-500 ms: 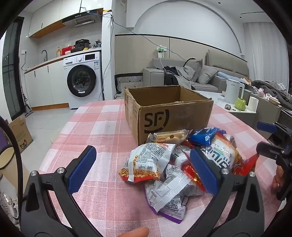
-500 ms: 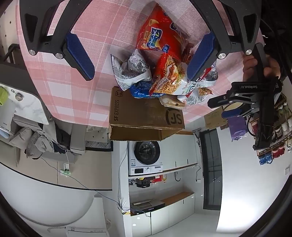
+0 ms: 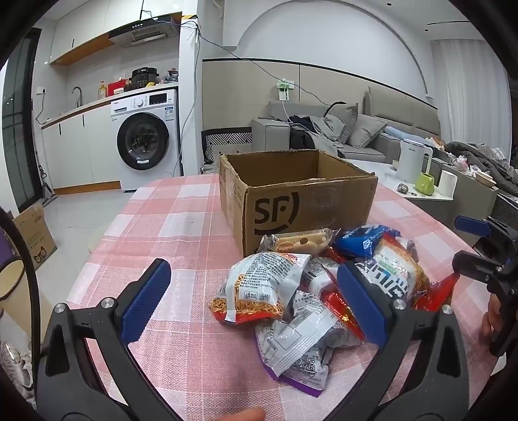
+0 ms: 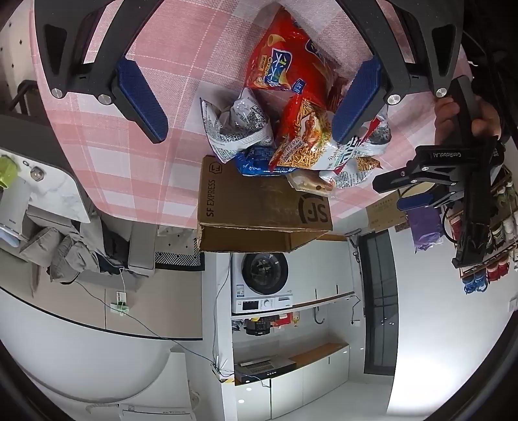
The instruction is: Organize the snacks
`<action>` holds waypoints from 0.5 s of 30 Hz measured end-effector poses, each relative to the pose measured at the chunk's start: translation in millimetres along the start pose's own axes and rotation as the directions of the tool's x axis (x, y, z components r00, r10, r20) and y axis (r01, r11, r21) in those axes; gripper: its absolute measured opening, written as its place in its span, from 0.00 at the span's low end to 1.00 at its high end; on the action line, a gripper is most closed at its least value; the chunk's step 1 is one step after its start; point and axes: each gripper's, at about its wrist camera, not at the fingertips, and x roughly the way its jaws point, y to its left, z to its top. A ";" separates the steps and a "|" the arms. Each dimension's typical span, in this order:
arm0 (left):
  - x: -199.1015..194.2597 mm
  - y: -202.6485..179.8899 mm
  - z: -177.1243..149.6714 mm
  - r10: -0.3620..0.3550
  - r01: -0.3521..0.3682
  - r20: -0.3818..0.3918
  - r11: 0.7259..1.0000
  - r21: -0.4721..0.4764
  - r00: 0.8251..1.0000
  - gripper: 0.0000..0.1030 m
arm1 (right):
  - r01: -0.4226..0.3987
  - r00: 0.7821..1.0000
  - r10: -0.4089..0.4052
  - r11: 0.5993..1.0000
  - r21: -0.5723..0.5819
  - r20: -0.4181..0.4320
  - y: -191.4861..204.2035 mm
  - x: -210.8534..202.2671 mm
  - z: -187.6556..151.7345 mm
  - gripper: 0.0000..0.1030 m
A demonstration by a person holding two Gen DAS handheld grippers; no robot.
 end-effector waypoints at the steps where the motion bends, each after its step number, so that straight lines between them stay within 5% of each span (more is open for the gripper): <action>1: 0.1 0.0 0.0 -0.003 0.003 0.000 1.000 0.000 1.000 0.99 | 0.000 1.000 0.000 1.000 0.000 0.002 0.2 -0.5 -0.1 1.00; 15: -1.5 -4.2 -4.0 -0.002 0.002 0.003 1.000 0.006 1.000 0.99 | -0.001 1.000 0.001 1.000 0.000 0.009 0.3 -3.8 0.6 1.00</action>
